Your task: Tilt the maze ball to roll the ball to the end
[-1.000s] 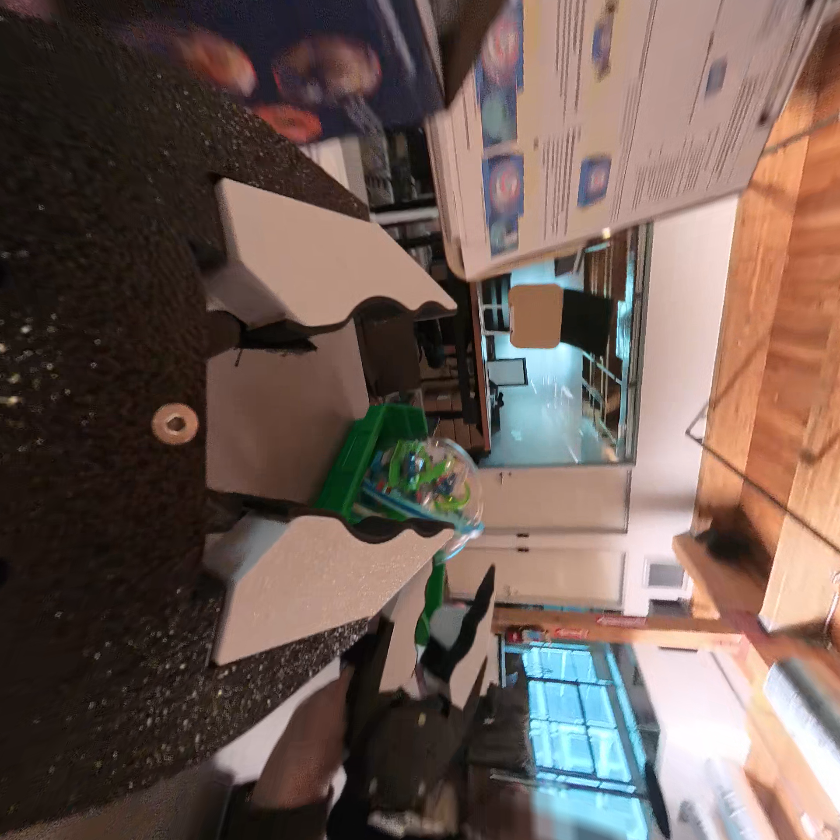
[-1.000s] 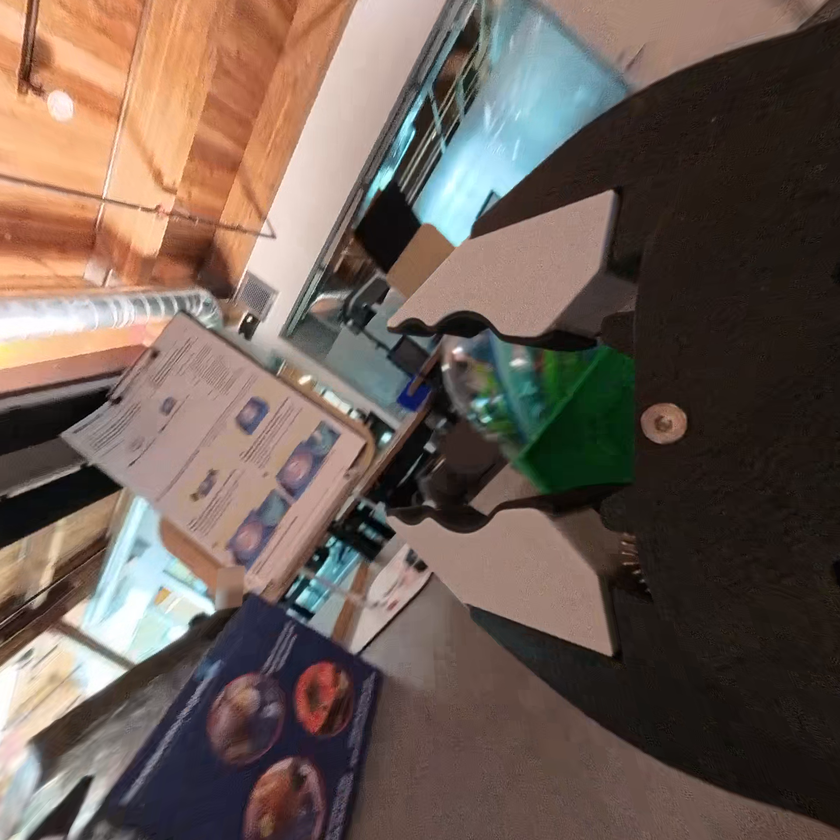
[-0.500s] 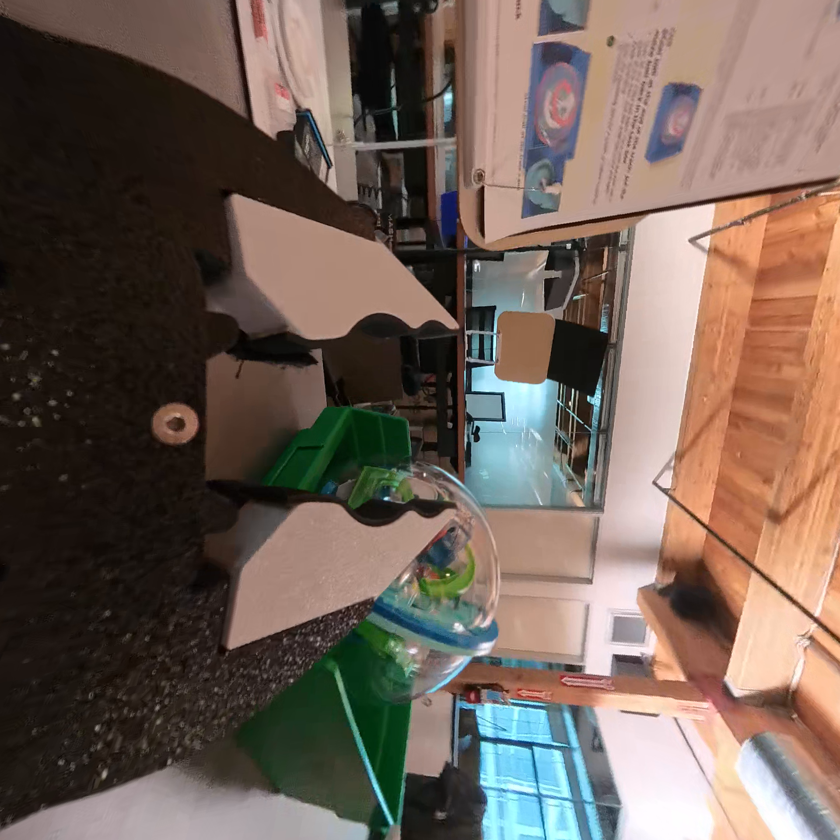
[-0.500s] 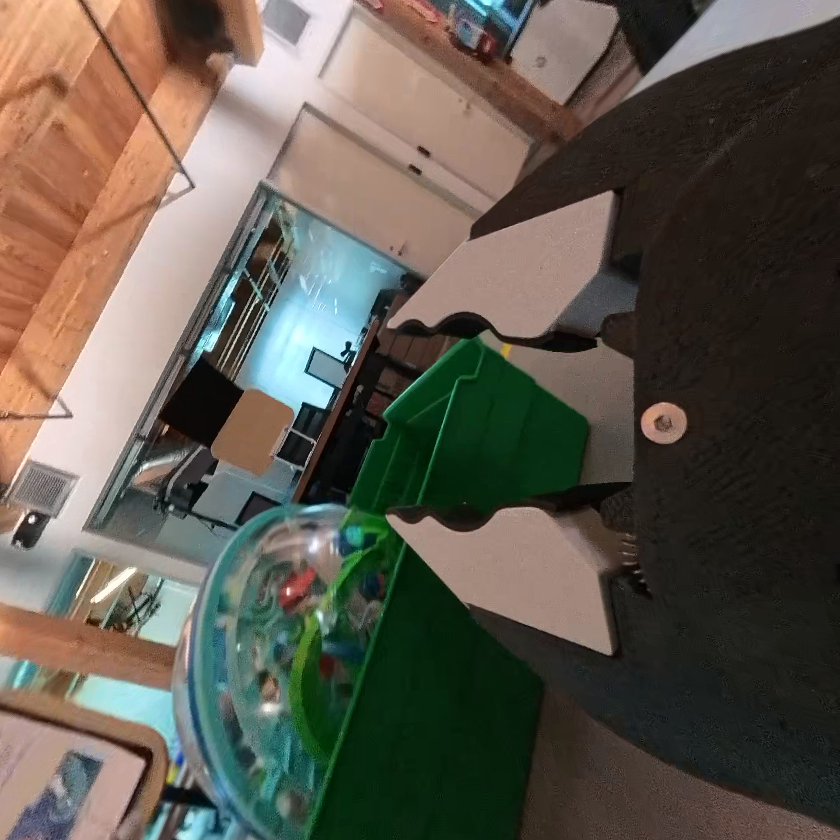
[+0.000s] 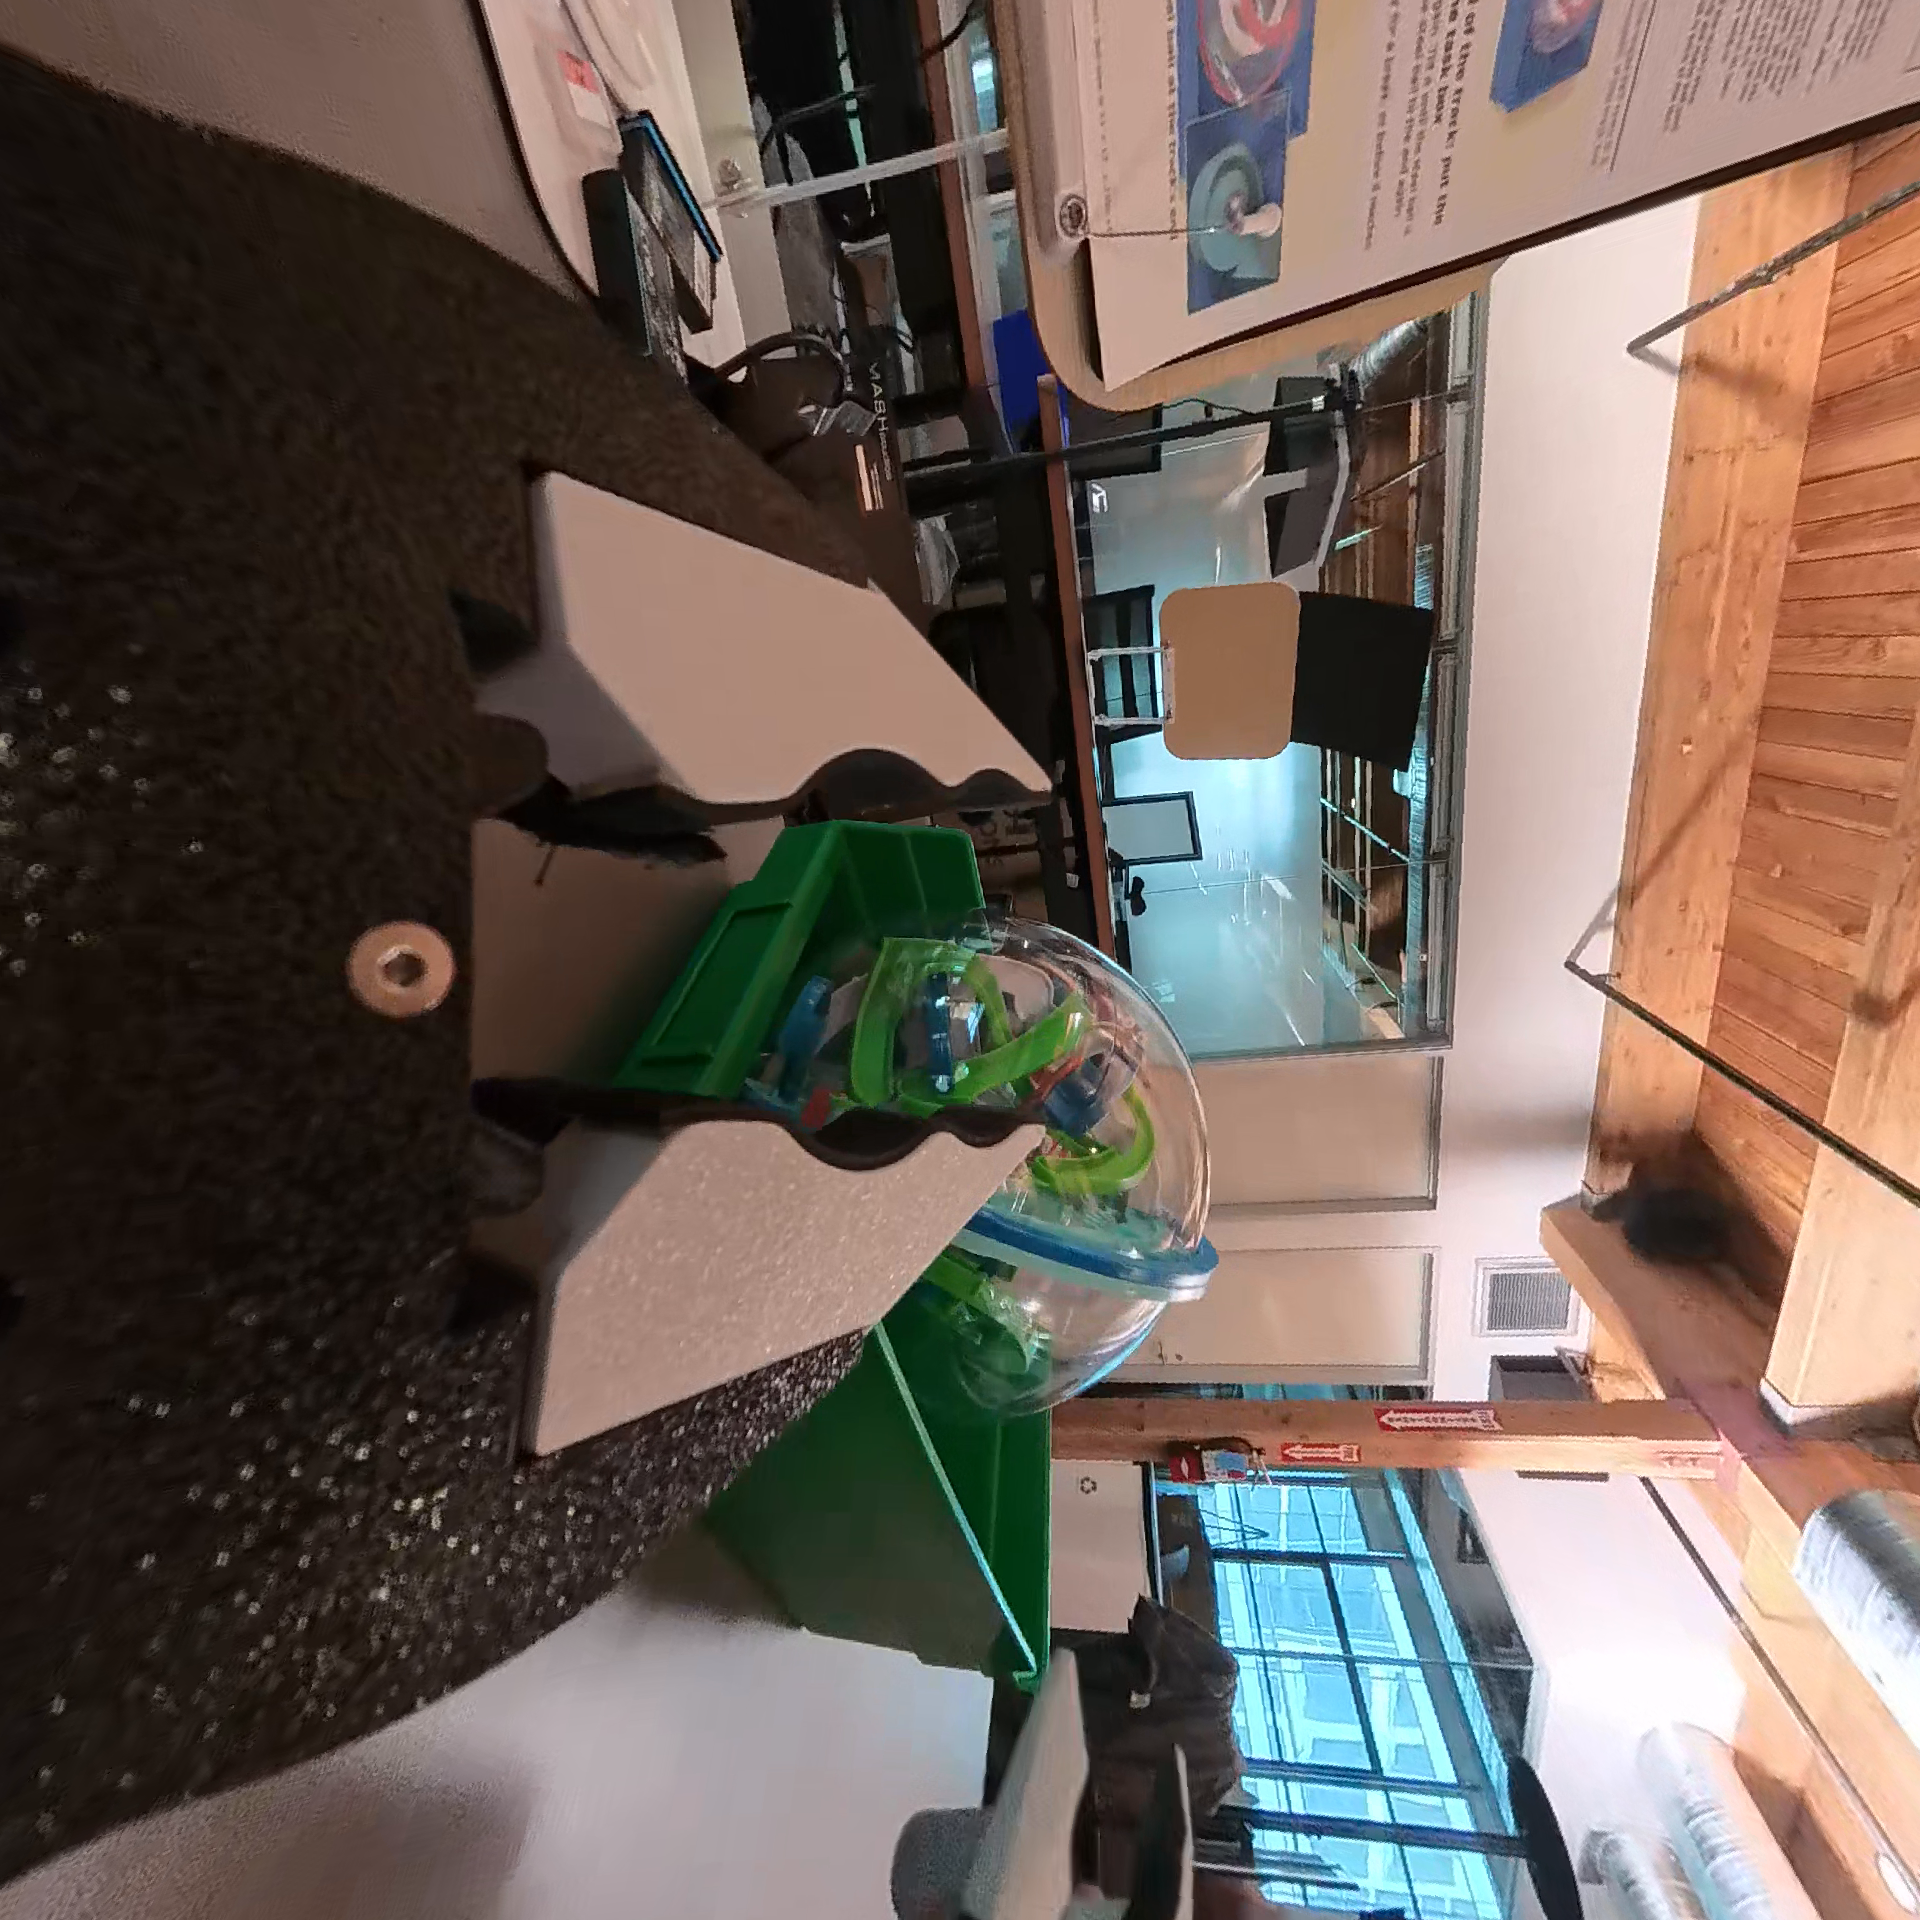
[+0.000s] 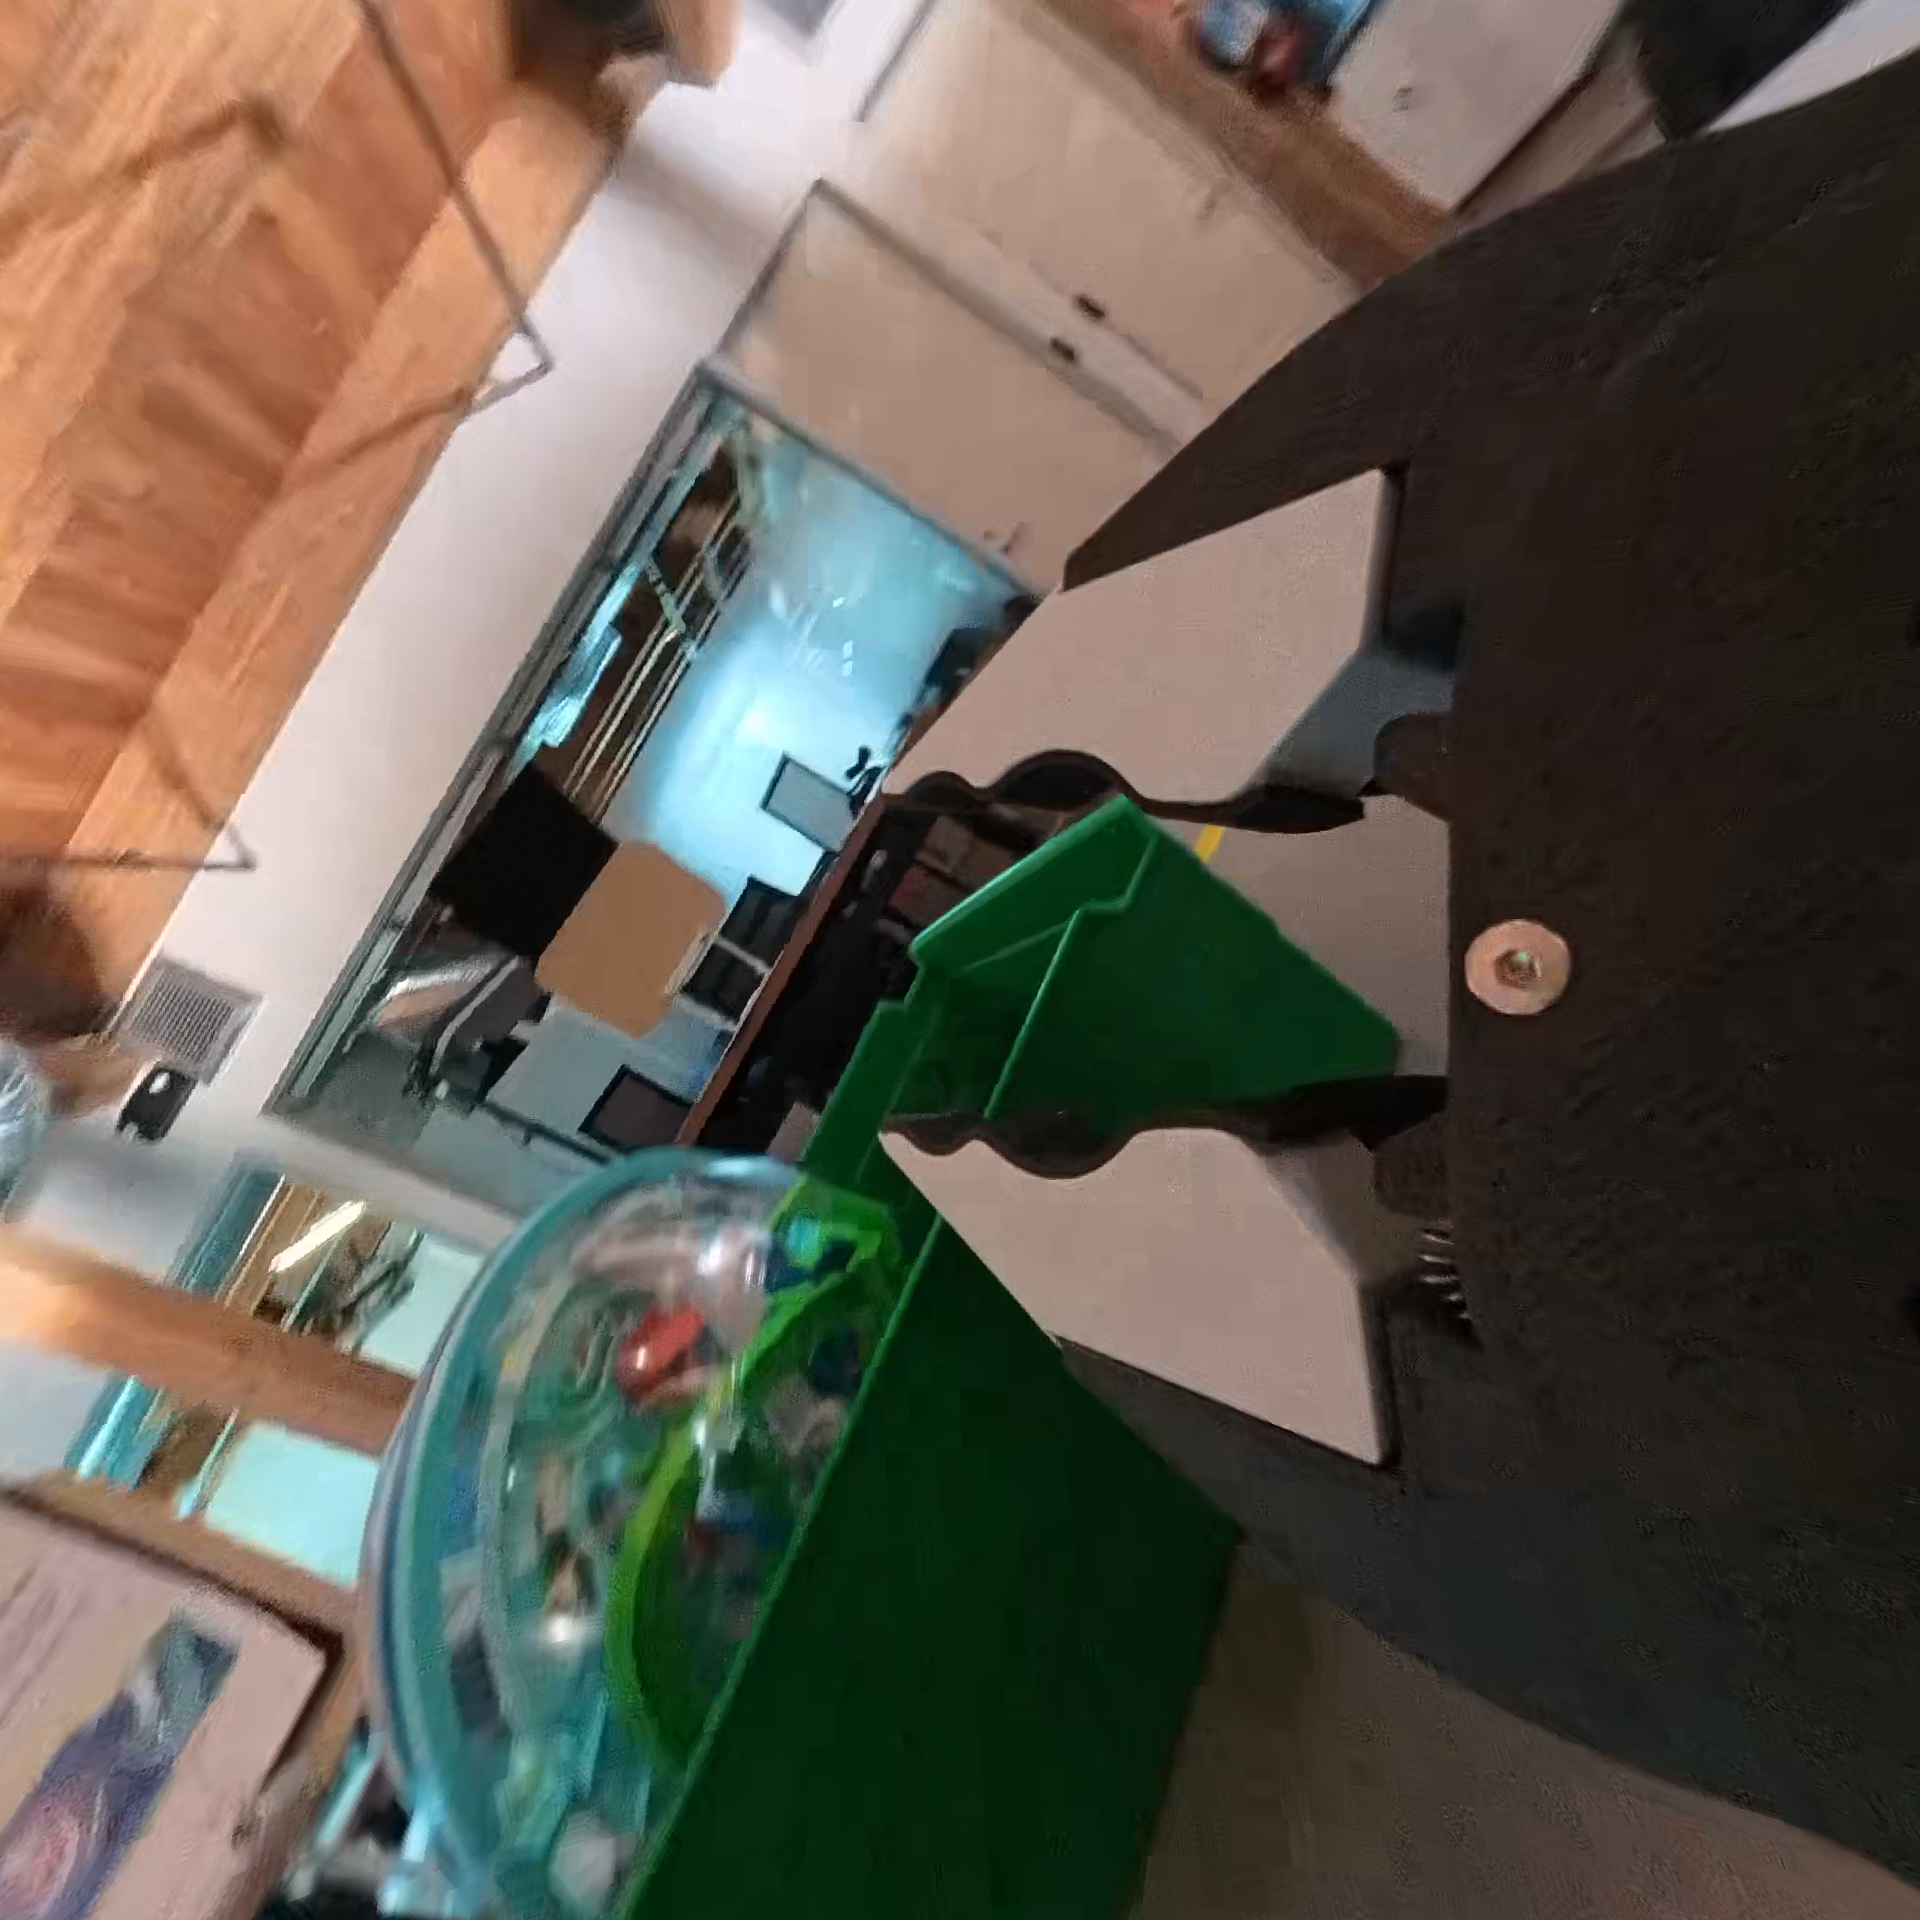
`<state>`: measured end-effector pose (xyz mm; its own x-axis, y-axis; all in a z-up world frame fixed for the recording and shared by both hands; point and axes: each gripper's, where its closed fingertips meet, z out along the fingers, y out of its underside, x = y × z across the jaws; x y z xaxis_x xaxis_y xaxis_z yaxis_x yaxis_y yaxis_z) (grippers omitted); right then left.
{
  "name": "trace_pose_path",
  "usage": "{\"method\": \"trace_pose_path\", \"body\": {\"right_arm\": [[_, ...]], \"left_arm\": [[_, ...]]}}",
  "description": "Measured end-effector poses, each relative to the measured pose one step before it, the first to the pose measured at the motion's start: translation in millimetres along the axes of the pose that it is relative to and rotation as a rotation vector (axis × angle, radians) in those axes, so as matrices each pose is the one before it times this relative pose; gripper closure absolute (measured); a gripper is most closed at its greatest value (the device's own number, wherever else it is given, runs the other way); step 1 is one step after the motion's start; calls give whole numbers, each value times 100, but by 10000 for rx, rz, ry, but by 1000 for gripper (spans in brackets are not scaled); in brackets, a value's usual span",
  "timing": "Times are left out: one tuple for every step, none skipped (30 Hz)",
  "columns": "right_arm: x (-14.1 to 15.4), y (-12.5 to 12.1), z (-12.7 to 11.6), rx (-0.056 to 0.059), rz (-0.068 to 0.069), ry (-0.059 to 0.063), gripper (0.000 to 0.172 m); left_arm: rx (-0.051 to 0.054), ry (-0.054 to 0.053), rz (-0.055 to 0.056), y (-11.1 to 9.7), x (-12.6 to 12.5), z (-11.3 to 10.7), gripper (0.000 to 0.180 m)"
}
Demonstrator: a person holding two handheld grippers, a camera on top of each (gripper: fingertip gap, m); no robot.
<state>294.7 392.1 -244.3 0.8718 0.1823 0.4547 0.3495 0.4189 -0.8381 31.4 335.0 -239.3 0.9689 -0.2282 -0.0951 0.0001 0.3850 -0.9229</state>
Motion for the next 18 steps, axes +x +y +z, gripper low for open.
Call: {"method": "trace_pose_path", "body": {"right_arm": [[-1691,-852,-133,325,-584,-666,113],[-1619,-588,-8,175,-556,-633,110],[-1463,-360,83,62,-497,-569,109],[-1155,-164,137,-38,-443,-437,109],[-785,22,149,-132,-432,-258,110],[-495,75,12,-127,-369,-153,111],[-379,-79,-52,-29,-221,-138,111],[-345,-164,-52,25,-90,-167,112],[-297,-108,-58,-13,-27,-185,111],[-337,4,-20,-83,-6,-230,110],[-422,77,71,-149,-39,-303,107],[-318,161,146,-229,-167,-294,103],[-123,221,240,-304,-227,-270,99],[-43,156,308,-353,-40,-335,93],[-219,-72,337,-284,254,-529,89],[-385,-197,428,-207,362,-712,88],[-519,-87,517,-277,242,-804,88],[-564,69,583,-419,117,-847,91]], "left_arm": [[-16,-23,-125,46,-107,-19,126],[-42,-23,-152,100,-100,8,126],[-60,33,-134,99,13,-27,126],[-65,77,-104,59,172,-126,126],[-66,192,24,-10,481,-233,126],[-87,312,216,-36,777,-356,125],[-46,299,350,-135,821,-451,125],[75,241,396,-310,695,-462,124],[168,207,321,-413,542,-338,125],[154,121,145,-311,311,-110,127],[-31,33,-1,84,110,123,126],[-205,-35,3,374,-29,182,125],[-156,-108,34,267,-167,88,125],[16,-68,-2,-28,-139,-38,127],[118,14,-74,-195,-25,-65,126],[55,-20,-70,-73,-94,-27,125],[-37,-51,-37,84,-130,33,126],[-53,-46,-30,109,-131,31,126]]}}
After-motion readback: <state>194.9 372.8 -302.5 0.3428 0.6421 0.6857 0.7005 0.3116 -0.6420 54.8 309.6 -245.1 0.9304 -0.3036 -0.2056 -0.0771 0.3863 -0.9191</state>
